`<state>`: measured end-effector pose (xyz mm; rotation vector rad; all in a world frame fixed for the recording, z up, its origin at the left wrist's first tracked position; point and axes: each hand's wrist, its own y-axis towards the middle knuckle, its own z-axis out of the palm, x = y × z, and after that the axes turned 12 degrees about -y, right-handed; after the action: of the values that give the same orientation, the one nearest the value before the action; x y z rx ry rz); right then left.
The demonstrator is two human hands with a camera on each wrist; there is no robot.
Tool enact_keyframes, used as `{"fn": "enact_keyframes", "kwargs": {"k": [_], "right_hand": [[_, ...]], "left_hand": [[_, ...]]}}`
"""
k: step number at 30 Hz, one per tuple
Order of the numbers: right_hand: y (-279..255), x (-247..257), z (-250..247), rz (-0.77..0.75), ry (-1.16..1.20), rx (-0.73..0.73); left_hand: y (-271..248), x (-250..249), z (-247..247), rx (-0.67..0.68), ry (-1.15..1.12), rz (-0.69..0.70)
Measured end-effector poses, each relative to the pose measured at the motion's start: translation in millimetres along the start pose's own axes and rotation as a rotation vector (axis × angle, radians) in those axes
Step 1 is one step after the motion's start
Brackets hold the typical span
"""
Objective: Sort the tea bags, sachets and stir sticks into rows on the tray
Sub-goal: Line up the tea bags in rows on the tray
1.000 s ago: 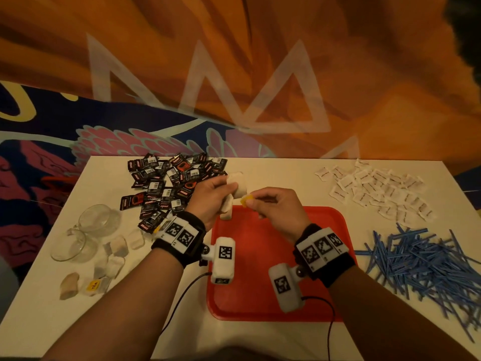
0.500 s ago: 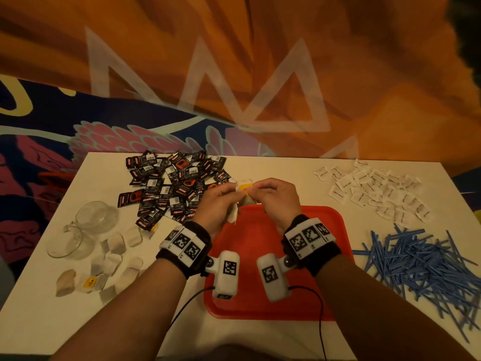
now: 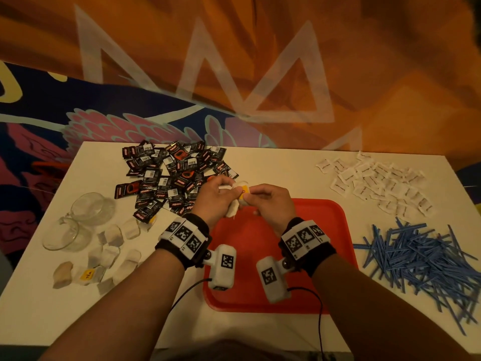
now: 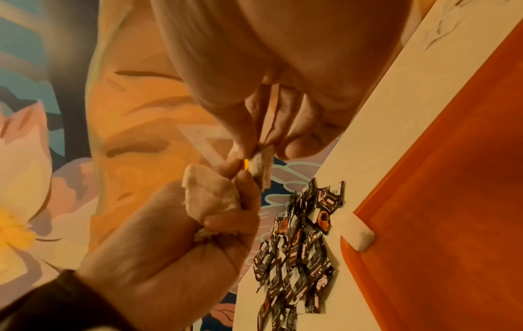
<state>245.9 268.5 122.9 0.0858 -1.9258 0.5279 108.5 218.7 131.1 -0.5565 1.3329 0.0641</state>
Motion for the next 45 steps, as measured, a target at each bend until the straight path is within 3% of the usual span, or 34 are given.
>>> {"fn": "enact_keyframes", "kwargs": {"k": [6,11,17,24,36,45], "right_hand": [[25.1,-20.5,17.1,0.083,-0.039,-0.010],[63.4,-49.0,31.1,0.237,-0.100,-0.015],[94.1,-72.5,48.6,0.325,-0.454,0.085],[108.6,-78.8,69.7,0.451,-0.450,0.065],[111.1,-77.8,69.2,0.474,-0.439,0.032],[98.8,-71.0,46.4,0.332,-0.500,-0.053]], "left_hand": [[12.2,16.1,-15.9,-0.120,0.022,-0.085],[11.8,24.3,-45.2,-0.173,-0.164,-0.244],[12.3,42.9,-85.7,-0.239,-0.196,-0.312],[13.3,53.1,-109.8,-0.295,-0.212,-0.342],[20.1,58.6,-111.0,-0.298,-0.220,-0.365],[24.5,57.9,-89.4,-0.270,-0.308,-0.449]]}}
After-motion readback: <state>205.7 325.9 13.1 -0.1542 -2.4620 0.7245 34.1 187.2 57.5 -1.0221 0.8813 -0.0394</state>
